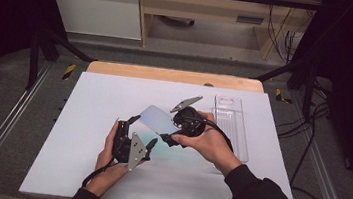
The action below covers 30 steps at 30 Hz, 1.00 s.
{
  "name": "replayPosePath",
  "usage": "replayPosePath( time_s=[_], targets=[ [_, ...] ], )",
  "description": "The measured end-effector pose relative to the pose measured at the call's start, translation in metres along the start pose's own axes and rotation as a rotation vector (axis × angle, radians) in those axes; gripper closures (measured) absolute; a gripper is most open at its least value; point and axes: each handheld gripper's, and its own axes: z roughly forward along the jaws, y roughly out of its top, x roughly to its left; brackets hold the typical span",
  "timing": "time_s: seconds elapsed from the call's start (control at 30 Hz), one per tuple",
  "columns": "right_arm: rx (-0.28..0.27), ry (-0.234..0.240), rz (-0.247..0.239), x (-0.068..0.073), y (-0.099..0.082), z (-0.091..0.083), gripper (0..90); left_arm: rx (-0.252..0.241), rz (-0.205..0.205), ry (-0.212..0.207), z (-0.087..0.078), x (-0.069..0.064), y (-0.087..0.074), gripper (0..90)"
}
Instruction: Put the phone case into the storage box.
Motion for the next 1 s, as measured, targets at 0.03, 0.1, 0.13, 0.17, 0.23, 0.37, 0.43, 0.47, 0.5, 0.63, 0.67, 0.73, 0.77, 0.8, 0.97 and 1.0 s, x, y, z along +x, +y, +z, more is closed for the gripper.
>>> replayPosePath(
  time_s=[0.03, 0.1, 0.13, 0.17, 0.23, 0.37, 0.43, 0.47, 0.5, 0.63, 0.67, 0.73, 0.77, 0.8, 0.97, 1.0],
  targets=[
    [0.000, 0.000, 0.000, 0.000, 0.000, 0.000, 17.9, 0.000, 0.000, 0.000, 0.000, 0.000, 0.000, 9.3],
    [0.001, 0.008, -0.009, 0.001, 0.000, 0.000, 17.9, 0.001, 0.013, 0.002, 0.000, -0.001, 0.000, 10.3],
    [0.001, 0.008, -0.009, 0.001, 0.000, 0.000, 17.9, 0.001, 0.018, 0.002, 0.000, -0.001, 0.000, 10.3],
    [0.006, 0.012, -0.010, 0.003, 0.000, 0.000, 17.9, -0.002, 0.030, 0.002, 0.000, -0.001, 0.000, 12.5],
    [0.009, 0.014, -0.010, 0.004, 0.000, 0.000, 17.9, -0.003, 0.034, 0.004, 0.000, -0.001, 0.000, 14.4],
    [0.016, 0.021, -0.009, 0.005, 0.002, 0.001, 17.8, -0.010, 0.053, 0.005, 0.000, -0.002, 0.000, 20.7],
    [0.019, 0.027, -0.005, 0.005, 0.003, 0.002, 17.8, -0.010, 0.062, 0.005, 0.000, -0.003, 0.000, 22.1],
    [0.024, 0.033, -0.010, 0.005, 0.004, 0.003, 17.8, -0.012, 0.068, 0.008, 0.000, -0.003, -0.001, 24.4],
    [0.024, 0.033, -0.010, 0.005, 0.004, 0.003, 17.8, -0.012, 0.068, 0.008, 0.000, -0.003, -0.001, 26.7],
    [0.038, 0.039, -0.013, 0.008, 0.007, 0.006, 17.8, -0.017, 0.093, 0.013, -0.002, -0.001, -0.001, 35.8],
    [0.038, 0.039, -0.013, 0.008, 0.007, 0.006, 17.8, -0.017, 0.093, 0.013, -0.002, -0.001, -0.001, 37.1],
    [0.046, 0.042, -0.011, 0.010, 0.009, 0.008, 17.8, -0.018, 0.095, 0.018, -0.002, 0.000, -0.001, 40.9],
    [0.049, 0.042, -0.012, 0.010, 0.010, 0.009, 17.8, -0.019, 0.099, 0.023, -0.003, 0.000, -0.001, 40.9],
    [0.050, 0.042, -0.014, 0.010, 0.011, 0.009, 17.8, -0.019, 0.101, 0.026, -0.003, 0.000, -0.001, 42.0],
    [0.046, 0.047, -0.001, 0.008, 0.014, 0.010, 17.8, -0.025, 0.116, 0.026, -0.004, 0.000, -0.002, 49.4],
    [0.047, 0.048, -0.001, 0.009, 0.014, 0.010, 17.8, -0.025, 0.123, 0.023, -0.004, 0.000, -0.002, 50.9]
  ],
)
